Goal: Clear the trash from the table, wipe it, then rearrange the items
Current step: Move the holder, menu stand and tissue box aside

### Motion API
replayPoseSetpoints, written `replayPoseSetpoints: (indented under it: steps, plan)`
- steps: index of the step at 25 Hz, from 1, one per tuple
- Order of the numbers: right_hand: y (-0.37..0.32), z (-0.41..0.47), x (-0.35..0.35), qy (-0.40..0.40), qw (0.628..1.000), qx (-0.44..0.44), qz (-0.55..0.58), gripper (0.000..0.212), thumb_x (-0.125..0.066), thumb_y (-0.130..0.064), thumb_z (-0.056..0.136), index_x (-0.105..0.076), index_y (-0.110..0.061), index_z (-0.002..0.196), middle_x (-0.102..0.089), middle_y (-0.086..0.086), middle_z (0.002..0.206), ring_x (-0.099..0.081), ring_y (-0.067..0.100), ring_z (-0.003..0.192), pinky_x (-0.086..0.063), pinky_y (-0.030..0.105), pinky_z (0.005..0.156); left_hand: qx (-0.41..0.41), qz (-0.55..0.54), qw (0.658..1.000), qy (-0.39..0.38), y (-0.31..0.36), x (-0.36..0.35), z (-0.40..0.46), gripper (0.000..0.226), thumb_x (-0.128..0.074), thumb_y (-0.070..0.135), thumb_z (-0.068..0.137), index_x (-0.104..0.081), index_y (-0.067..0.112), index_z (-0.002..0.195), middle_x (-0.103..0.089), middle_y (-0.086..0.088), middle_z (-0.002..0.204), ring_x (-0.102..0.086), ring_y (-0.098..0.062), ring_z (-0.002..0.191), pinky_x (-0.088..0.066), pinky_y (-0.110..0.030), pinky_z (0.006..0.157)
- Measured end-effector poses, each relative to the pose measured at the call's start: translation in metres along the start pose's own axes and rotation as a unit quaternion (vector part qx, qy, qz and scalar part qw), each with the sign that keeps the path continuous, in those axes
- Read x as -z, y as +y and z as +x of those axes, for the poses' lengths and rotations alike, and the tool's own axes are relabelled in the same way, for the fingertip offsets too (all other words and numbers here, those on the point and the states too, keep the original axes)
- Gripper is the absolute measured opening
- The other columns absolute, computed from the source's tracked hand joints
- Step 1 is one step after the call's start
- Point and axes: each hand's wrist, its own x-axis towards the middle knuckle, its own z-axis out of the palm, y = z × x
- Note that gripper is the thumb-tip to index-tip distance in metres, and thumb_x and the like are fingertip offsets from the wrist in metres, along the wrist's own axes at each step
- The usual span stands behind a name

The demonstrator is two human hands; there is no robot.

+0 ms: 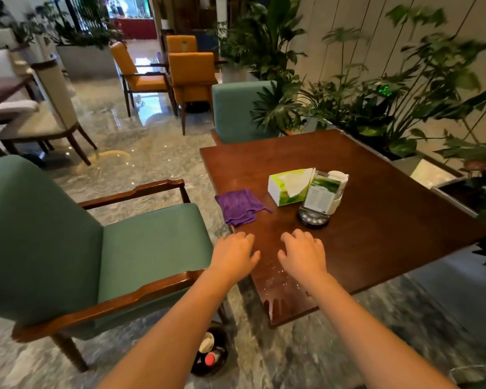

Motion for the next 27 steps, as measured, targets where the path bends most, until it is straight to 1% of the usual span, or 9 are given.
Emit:
replayPoseSetpoints:
  steps: [5, 7, 9, 14, 17, 20, 23, 25, 27]
  plan:
    - [0.090, 0.033, -0.010, 0.004, 1.000, 0.016, 0.016, 0.031, -0.049, -0.033, 0.087, -0.054, -0.020, 0.116, -0.057, 0.006, 0.117, -0.049, 0.027, 0.110, -0.039, 0.041, 0.089, 0.011, -0.008, 1.000, 0.014, 0.061, -0.027, 0.059, 0.027, -0.048, 0.038, 0.091, -0.053, 0.012, 0.100, -0.061, -0.009, 0.103, -0.057, -0.030, 0.099, -0.041, -0.038, 0.075]
    - [0.129, 0.050, -0.010, 0.011, 0.999, 0.027, 0.016, 0.030, -0.050, -0.033, 0.087, -0.055, -0.021, 0.114, -0.058, 0.005, 0.116, -0.051, 0.026, 0.109, -0.040, 0.040, 0.087, 0.029, -0.021, 0.999, 0.031, 0.086, -0.036, 0.087, 0.029, -0.047, 0.038, 0.091, -0.054, 0.013, 0.104, -0.060, -0.008, 0.102, -0.057, -0.028, 0.097, -0.041, -0.037, 0.074]
    - [0.166, 0.068, -0.009, 0.005, 0.999, 0.036, 0.012, 0.030, -0.050, -0.033, 0.086, -0.055, -0.020, 0.114, -0.058, 0.005, 0.115, -0.051, 0.025, 0.107, -0.040, 0.040, 0.087, 0.049, -0.035, 0.998, 0.034, 0.110, -0.046, 0.109, 0.034, -0.047, 0.039, 0.092, -0.054, 0.014, 0.113, -0.060, -0.006, 0.105, -0.057, -0.027, 0.099, -0.042, -0.037, 0.076]
    - [0.223, 0.102, -0.009, -0.003, 0.998, 0.064, 0.012, 0.030, -0.051, -0.031, 0.085, -0.055, -0.017, 0.112, -0.060, 0.007, 0.110, -0.052, 0.027, 0.103, -0.040, 0.038, 0.083, 0.078, -0.056, 0.995, 0.042, 0.140, -0.080, 0.142, 0.036, -0.048, 0.037, 0.092, -0.055, 0.014, 0.119, -0.061, -0.005, 0.109, -0.057, -0.026, 0.101, -0.045, -0.038, 0.082]
    - [0.248, 0.117, -0.015, 0.007, 0.998, 0.056, 0.016, 0.033, -0.053, -0.034, 0.085, -0.054, -0.019, 0.115, -0.059, 0.006, 0.110, -0.053, 0.026, 0.103, -0.041, 0.038, 0.083, 0.076, -0.062, 0.994, 0.049, 0.154, -0.104, 0.159, 0.036, -0.049, 0.038, 0.091, -0.055, 0.017, 0.119, -0.061, -0.002, 0.110, -0.056, -0.021, 0.101, -0.043, -0.035, 0.083]
    - [0.275, 0.137, -0.019, 0.019, 0.999, 0.037, 0.033, 0.039, -0.056, -0.037, 0.084, -0.051, -0.020, 0.119, -0.056, 0.005, 0.115, -0.051, 0.025, 0.107, -0.042, 0.039, 0.085, 0.079, -0.075, 0.993, 0.041, 0.171, -0.128, 0.173, 0.039, -0.050, 0.038, 0.091, -0.053, 0.016, 0.123, -0.059, -0.002, 0.117, -0.054, -0.019, 0.107, -0.042, -0.034, 0.086]
    - [0.297, 0.167, -0.022, 0.025, 0.998, 0.043, 0.039, 0.055, -0.061, -0.037, 0.082, -0.042, -0.022, 0.131, -0.049, 0.010, 0.130, -0.044, 0.028, 0.118, -0.041, 0.042, 0.092, 0.098, -0.072, 0.992, 0.033, 0.191, -0.153, 0.183, 0.047, -0.050, 0.039, 0.090, -0.047, 0.017, 0.132, -0.052, -0.004, 0.132, -0.045, -0.020, 0.121, -0.039, -0.035, 0.095]
    - [0.308, 0.192, -0.025, 0.037, 0.995, 0.078, 0.041, 0.064, -0.064, -0.038, 0.080, -0.037, -0.022, 0.136, -0.040, 0.014, 0.140, -0.037, 0.032, 0.126, -0.040, 0.046, 0.095, 0.121, -0.067, 0.990, 0.022, 0.207, -0.172, 0.191, 0.053, -0.046, 0.041, 0.091, -0.039, 0.019, 0.139, -0.042, -0.006, 0.143, -0.035, -0.022, 0.132, -0.034, -0.038, 0.103]
    - [0.319, 0.221, -0.029, 0.025, 0.991, 0.130, 0.029, 0.070, -0.065, -0.040, 0.079, -0.032, -0.024, 0.139, -0.028, 0.017, 0.149, -0.026, 0.035, 0.134, -0.036, 0.049, 0.099, 0.146, -0.058, 0.988, -0.002, 0.226, -0.192, 0.204, 0.058, -0.041, 0.045, 0.093, -0.029, 0.023, 0.144, -0.028, -0.006, 0.153, -0.021, -0.022, 0.141, -0.024, -0.042, 0.110]
